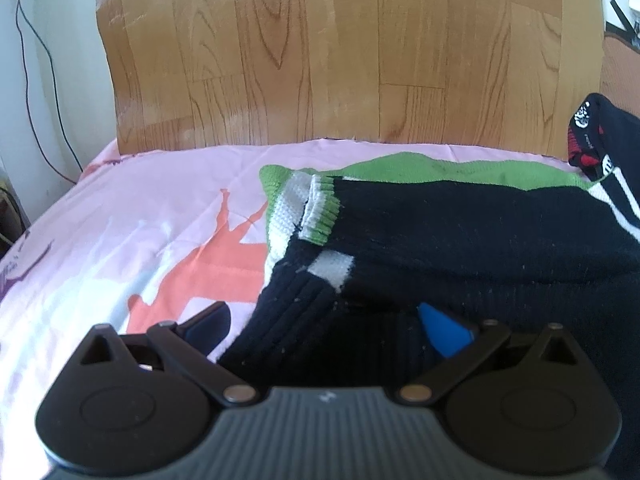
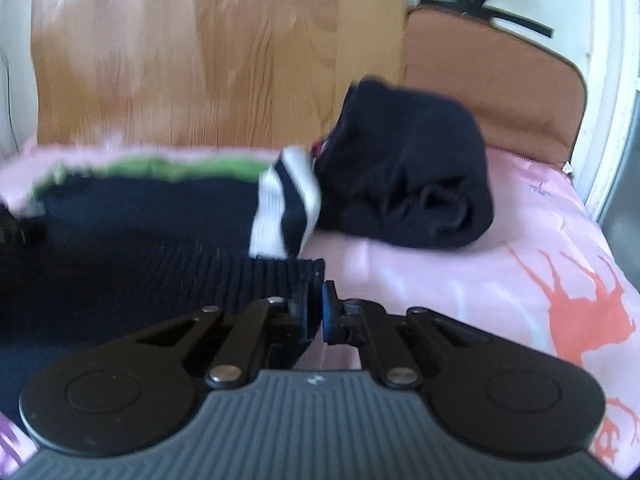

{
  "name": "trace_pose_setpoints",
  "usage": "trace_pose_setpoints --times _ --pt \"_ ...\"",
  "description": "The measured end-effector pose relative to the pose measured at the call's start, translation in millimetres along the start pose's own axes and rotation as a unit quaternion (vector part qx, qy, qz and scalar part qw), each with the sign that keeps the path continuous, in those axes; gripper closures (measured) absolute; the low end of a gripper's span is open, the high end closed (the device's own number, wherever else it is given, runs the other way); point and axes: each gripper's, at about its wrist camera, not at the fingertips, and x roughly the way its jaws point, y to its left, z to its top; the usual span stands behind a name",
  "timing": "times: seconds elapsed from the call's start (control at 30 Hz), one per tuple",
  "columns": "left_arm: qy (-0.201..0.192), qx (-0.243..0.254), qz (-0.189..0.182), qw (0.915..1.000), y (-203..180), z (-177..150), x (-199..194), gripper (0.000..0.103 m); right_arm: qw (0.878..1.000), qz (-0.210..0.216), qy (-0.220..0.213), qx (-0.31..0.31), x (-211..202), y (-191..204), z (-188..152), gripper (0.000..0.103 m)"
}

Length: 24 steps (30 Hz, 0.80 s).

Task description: Fold small clothes

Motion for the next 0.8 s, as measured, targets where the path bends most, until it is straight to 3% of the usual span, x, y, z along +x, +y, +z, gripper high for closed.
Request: trace_pose_setpoints --times 0.07,0.13,0.27,0.33,0.37,0.43,0.47,0.53,0.63,0.73,0.8 --pt "-0.001 0.003 0.003 1.0000 -1 0 0 0.000 1.000 -0.003 -0.017 0.001 -13 5 -1 0.090" --pt "-0.001 0.003 0.003 1.0000 -1 0 0 0.000 0.998 0.026 -0.047 0.026 -37 4 2 0.085" --pt "-0.003 0.006 0.005 1.0000 -2 0 0 0.000 0.986 0.147 -0.060 0.046 -77 15 -4 0.085" --pt "-0.004 0.008 0.006 0.9999 -2 -1 -1 0.000 0.983 0.177 -0.043 0.033 -85 19 -17 0.085" --pt "-0.004 0.008 0.007 0.9999 -2 -1 -1 0.000 0.982 0.181 -0.030 0.030 -84 17 -24 0.086" --pt "-0.004 0.008 0.005 0.9999 -2 -2 -1 0.000 0.989 0.140 0.035 0.036 -71 6 -49 0.089" --pt "-0.004 0.008 0.004 1.0000 -2 -2 -1 0.000 0.986 0.152 0.013 0.062 -74 -9 -62 0.092" --pt "-0.004 0.008 0.004 0.9999 -1 -1 -1 0.000 0.980 0.161 0.022 0.115 -76 -27 -66 0.100" --pt "-0.005 0.010 0.005 0.9999 -2 -2 -2 0.000 0.985 0.140 0.014 0.096 -79 -18 -62 0.100" --pt "-0.006 0.010 0.005 0.9999 -2 -2 -2 0.000 0.991 0.122 0.003 0.052 -82 -3 -49 0.094" --pt "-0.005 0.010 0.005 0.9999 -2 -2 -2 0.000 0.993 0.113 -0.016 0.042 -89 1 -39 0.081"
